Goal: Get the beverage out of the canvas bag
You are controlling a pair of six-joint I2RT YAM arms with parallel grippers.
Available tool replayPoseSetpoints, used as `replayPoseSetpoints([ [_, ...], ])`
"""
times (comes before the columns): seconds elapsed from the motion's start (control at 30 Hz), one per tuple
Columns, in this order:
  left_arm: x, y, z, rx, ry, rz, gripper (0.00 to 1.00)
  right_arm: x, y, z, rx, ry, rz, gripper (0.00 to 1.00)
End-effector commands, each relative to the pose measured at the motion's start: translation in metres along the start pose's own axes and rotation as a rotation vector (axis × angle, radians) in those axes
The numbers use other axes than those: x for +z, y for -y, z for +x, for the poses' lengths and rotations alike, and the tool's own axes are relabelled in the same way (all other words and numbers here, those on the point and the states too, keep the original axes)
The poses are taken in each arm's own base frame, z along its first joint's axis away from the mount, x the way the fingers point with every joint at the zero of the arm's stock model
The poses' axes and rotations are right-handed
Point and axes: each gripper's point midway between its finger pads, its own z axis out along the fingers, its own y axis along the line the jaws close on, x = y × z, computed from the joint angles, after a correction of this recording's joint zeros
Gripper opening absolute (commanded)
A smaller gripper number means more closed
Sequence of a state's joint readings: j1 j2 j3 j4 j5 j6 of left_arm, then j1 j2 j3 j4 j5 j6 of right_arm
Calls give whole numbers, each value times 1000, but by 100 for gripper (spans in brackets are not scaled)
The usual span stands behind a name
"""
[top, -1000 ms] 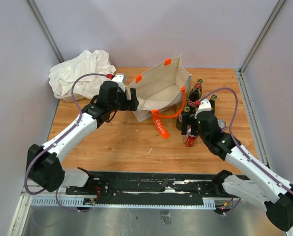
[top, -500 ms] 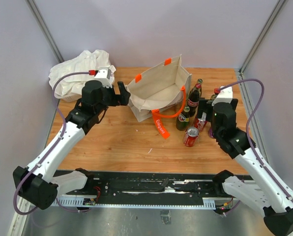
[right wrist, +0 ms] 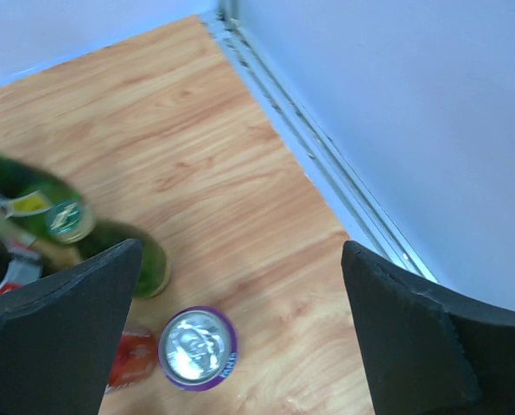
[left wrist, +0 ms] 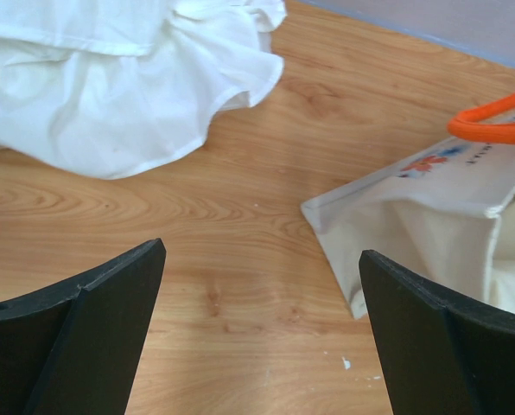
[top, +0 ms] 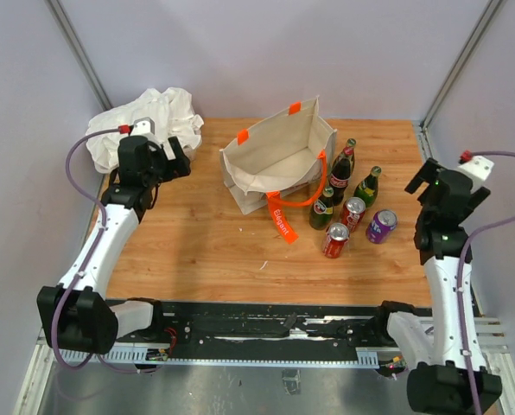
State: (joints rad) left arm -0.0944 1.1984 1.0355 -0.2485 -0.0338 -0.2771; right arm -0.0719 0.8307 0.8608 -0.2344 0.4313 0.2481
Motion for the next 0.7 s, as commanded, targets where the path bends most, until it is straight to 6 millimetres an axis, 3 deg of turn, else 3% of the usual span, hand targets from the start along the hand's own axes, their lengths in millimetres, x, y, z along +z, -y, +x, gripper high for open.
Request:
replayPoseSetpoints([
  [0.0,0,-6,1,36,32,-11,100,11,26,-3,208,10,30,98],
  [0.23,-3,-10,12,-5,58,-16,100,22,64,20,275,-42,118,98],
  [0.67,-3,-14,29,-16,36,-18,100,17,66,40,234,-61,112,98],
])
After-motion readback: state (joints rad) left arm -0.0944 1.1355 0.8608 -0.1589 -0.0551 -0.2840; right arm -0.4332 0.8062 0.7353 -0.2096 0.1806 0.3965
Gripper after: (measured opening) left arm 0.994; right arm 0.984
